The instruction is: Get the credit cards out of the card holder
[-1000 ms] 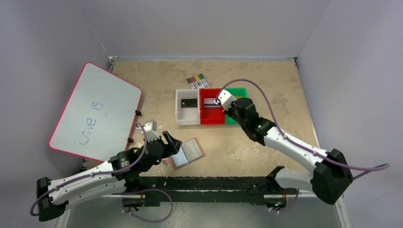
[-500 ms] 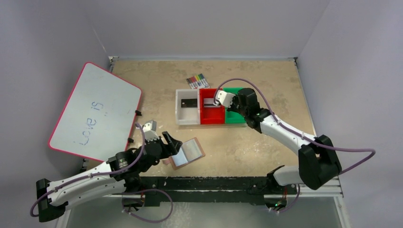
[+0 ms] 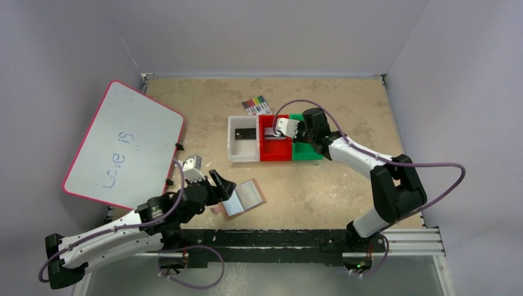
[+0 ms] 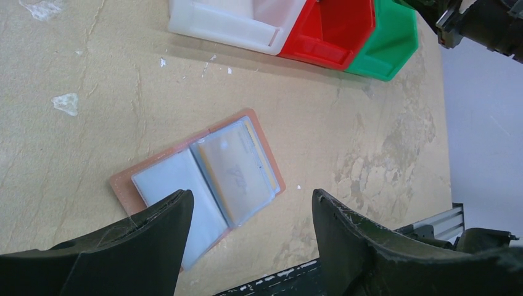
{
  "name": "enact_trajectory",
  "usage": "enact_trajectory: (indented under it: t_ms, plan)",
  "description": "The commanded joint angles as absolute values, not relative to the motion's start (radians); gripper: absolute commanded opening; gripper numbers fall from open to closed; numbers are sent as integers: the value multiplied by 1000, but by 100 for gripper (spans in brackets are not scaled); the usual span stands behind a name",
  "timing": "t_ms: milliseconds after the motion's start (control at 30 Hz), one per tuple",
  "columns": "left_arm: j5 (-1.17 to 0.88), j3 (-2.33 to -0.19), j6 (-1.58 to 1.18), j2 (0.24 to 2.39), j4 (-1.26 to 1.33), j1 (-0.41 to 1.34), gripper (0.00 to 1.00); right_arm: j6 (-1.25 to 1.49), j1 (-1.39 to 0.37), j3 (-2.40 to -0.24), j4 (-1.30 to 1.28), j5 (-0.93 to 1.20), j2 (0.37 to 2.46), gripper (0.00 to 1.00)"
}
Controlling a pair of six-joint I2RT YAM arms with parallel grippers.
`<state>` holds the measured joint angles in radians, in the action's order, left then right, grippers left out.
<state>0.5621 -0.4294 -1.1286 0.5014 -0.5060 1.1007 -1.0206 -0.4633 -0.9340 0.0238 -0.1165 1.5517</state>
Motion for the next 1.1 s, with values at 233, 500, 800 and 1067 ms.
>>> enact_trajectory:
  t_ms: [233,500,800,1067]
  plan:
    - [583,-483,-1102,482,-520,1100,69,-1085,-454,-1023,69,-173,1644,0]
    - [585,-487,-1116,459,-536,1101,69,-1113,-446,-1035,130,-187,1700,0]
    - [588,-480,-1127,449,-548,1101,68,-1132,-434,-1055,209,-197,1764,0]
    - [595,-483,-1129,448,-554,1101,68,-1128,-431,-1084,196,-185,1800,4]
